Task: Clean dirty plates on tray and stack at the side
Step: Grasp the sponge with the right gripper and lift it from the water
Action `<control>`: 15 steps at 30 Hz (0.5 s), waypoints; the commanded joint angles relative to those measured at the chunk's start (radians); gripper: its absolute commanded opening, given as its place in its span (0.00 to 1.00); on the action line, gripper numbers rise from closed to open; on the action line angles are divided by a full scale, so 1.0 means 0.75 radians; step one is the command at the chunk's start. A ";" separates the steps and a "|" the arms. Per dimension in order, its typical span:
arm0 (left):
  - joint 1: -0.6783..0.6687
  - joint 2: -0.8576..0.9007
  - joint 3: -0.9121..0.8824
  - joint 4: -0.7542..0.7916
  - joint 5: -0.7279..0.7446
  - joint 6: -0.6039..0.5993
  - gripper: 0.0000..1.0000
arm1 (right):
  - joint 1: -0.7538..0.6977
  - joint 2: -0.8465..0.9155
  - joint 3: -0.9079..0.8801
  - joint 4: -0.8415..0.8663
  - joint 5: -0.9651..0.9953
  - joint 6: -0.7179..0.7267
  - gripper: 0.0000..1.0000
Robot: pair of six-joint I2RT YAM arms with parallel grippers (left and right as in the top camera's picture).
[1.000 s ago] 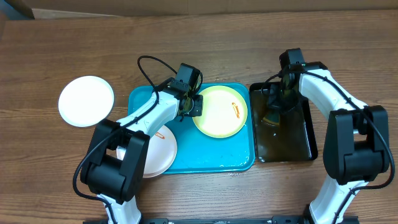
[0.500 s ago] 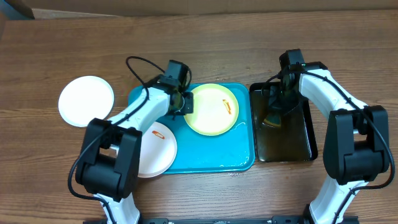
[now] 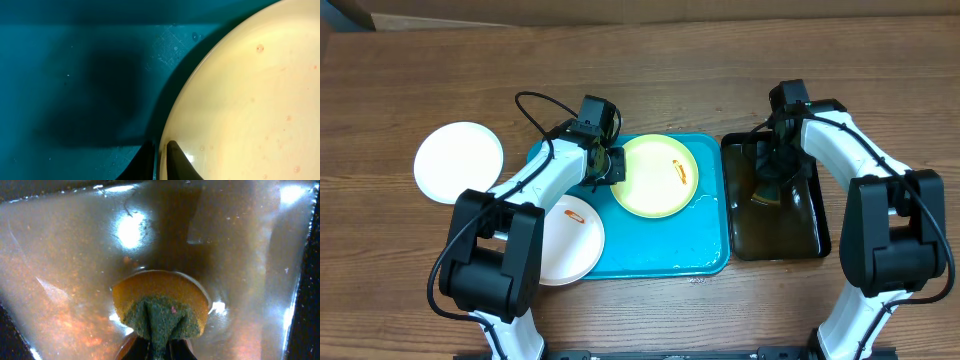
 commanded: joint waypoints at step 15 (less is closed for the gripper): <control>-0.001 0.009 0.020 -0.004 0.007 0.026 0.04 | 0.007 -0.041 0.190 -0.146 0.011 -0.060 0.04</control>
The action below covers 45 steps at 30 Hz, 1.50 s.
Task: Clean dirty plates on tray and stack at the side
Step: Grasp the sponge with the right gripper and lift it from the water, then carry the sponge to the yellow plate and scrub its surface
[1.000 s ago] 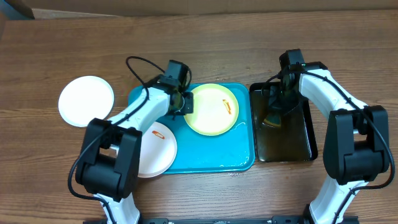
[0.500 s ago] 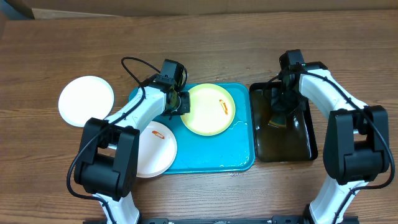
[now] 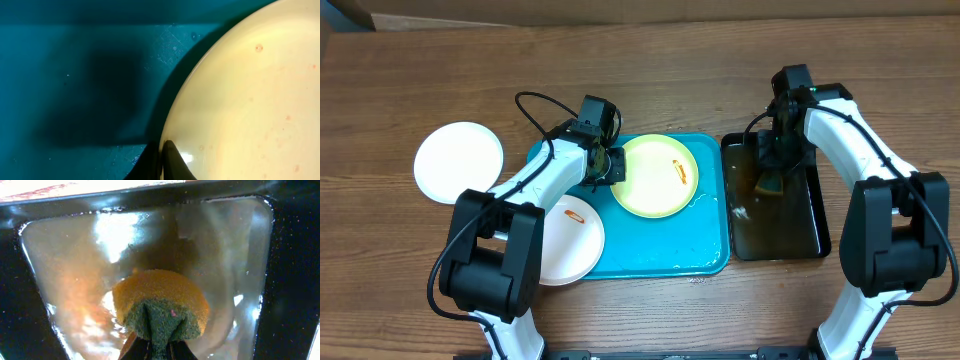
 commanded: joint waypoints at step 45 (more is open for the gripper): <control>-0.001 0.009 0.020 0.007 0.005 0.027 0.04 | 0.289 -0.039 0.400 -0.048 -0.102 -0.041 0.04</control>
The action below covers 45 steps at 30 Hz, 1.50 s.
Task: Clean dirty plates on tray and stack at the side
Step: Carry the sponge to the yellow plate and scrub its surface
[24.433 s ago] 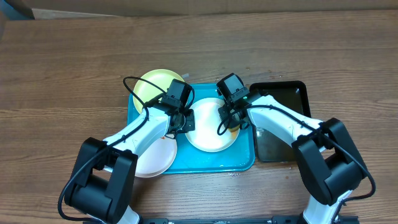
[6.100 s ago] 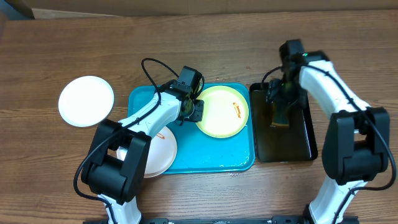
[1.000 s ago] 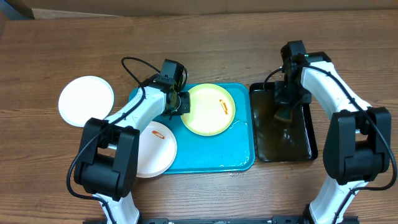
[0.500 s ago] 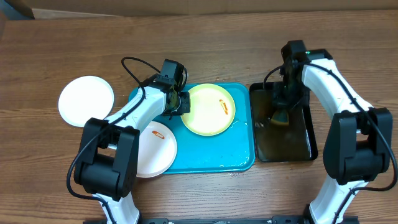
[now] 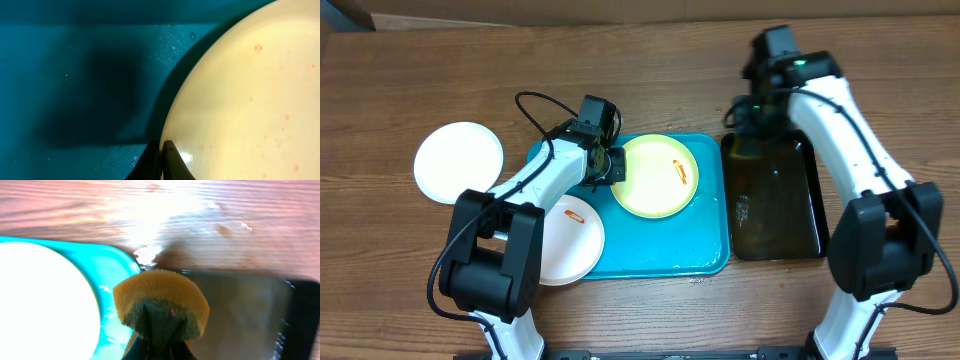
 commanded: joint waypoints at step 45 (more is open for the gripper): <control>-0.001 0.009 0.020 0.006 0.001 0.026 0.05 | 0.462 0.275 -0.127 0.189 0.385 -0.149 0.04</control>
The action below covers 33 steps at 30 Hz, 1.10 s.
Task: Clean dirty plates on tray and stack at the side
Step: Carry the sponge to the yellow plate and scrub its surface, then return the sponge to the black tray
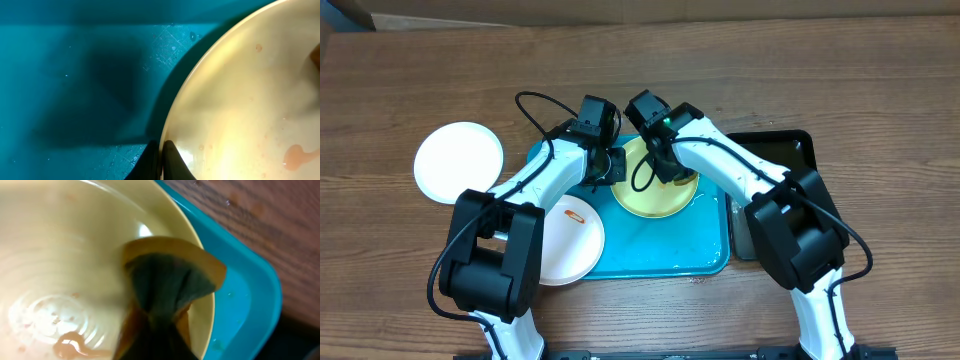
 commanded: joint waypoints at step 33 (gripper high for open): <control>-0.001 0.009 0.020 -0.001 0.001 0.026 0.06 | -0.280 -0.027 0.286 -0.226 -0.972 0.034 0.04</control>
